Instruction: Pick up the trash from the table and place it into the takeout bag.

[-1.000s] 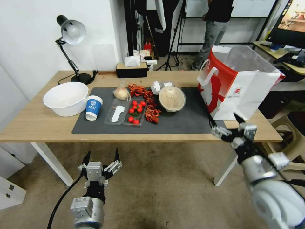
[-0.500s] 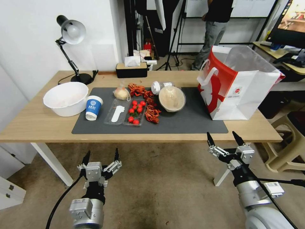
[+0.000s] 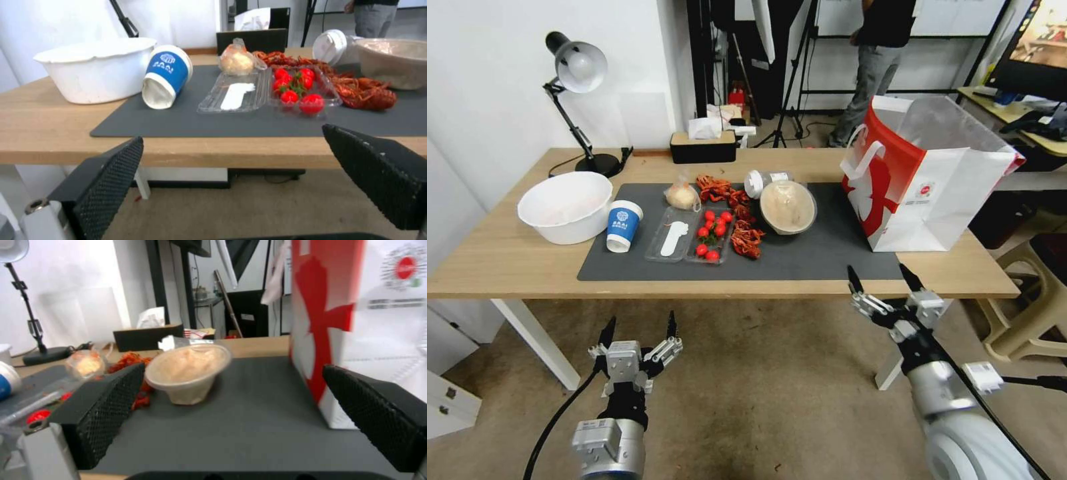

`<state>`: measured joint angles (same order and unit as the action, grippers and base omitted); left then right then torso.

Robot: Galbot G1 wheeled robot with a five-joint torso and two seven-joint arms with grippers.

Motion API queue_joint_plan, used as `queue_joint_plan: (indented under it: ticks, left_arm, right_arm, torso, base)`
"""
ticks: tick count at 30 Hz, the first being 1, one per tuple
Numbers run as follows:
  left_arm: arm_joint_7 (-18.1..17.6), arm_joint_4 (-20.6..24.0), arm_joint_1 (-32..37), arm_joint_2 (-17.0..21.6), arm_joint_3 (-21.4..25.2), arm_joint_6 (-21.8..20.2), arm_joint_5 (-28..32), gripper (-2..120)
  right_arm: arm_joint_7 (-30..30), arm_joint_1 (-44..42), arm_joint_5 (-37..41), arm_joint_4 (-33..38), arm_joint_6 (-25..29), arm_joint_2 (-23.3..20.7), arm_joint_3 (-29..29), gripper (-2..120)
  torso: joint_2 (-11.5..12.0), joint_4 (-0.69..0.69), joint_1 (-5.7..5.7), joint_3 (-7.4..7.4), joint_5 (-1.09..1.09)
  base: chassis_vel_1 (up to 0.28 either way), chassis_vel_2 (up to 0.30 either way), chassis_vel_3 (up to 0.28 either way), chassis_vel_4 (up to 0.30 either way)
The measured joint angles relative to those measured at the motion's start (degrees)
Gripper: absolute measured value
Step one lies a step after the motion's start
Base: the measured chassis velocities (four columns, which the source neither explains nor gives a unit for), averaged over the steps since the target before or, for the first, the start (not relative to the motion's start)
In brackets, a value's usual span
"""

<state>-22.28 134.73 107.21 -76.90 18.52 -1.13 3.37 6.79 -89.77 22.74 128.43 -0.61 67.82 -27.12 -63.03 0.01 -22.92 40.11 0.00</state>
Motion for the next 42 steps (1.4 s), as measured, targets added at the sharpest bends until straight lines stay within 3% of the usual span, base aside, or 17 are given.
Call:
queue_joint_plan:
  ticks: [9, 16, 21, 25, 33, 42]
  left_arm:
    - [0.0, 0.2, 0.0, -0.3, 0.3, -0.2, -0.1, 100]
    - [0.0, -0.1, 0.3, -0.5, 0.3, -0.2, -0.5, 100]
    - [0.1, -0.2, 0.2, -0.4, 0.7, -0.4, -0.5, 100]
    - [0.1, -0.3, 0.2, -0.4, 1.1, -0.5, -0.3, 100]
    - [0.1, -0.9, -0.1, -0.8, 1.5, -1.1, 0.1, 100]
    - [0.0, -1.2, -0.2, -0.9, 1.9, -1.2, 0.4, 100]
  right_arm:
    - [5.5, 7.3, 4.2, -1.9, -6.6, 1.6, 5.8, 100]
    - [13.1, 14.1, 13.9, -4.8, -10.9, 2.6, 8.7, 100]
    - [20.0, 22.7, 29.7, -7.8, -13.9, 3.0, 10.9, 100]
    - [22.8, 27.2, 34.5, -9.9, -14.7, 3.5, 12.4, 100]
    - [32.9, 36.5, 50.2, -17.4, -18.1, 7.8, 14.2, 100]
    - [36.4, 42.4, 55.1, -22.3, -18.2, 11.3, 14.5, 100]
  torso:
    - [0.0, -0.01, 0.00, 0.00, 0.00]
    - [0.0, -0.01, 0.00, 0.00, 0.00]
    - [0.0, -0.01, 0.00, 0.00, -0.01]
    - [0.0, -0.01, 0.00, 0.00, 0.00]
    - [0.0, -0.01, 0.00, 0.01, 0.00]
    - [0.0, -0.01, -0.01, 0.01, 0.00]
  base:
    - [0.000, 0.000, 0.000, 0.000]
    - [0.000, 0.000, 0.000, 0.000]
    - [0.000, 0.000, 0.000, 0.000]
    - [0.000, 0.000, 0.000, 0.000]
    - [0.000, 0.000, 0.000, 0.000]
    - [0.000, 0.000, 0.000, 0.000]
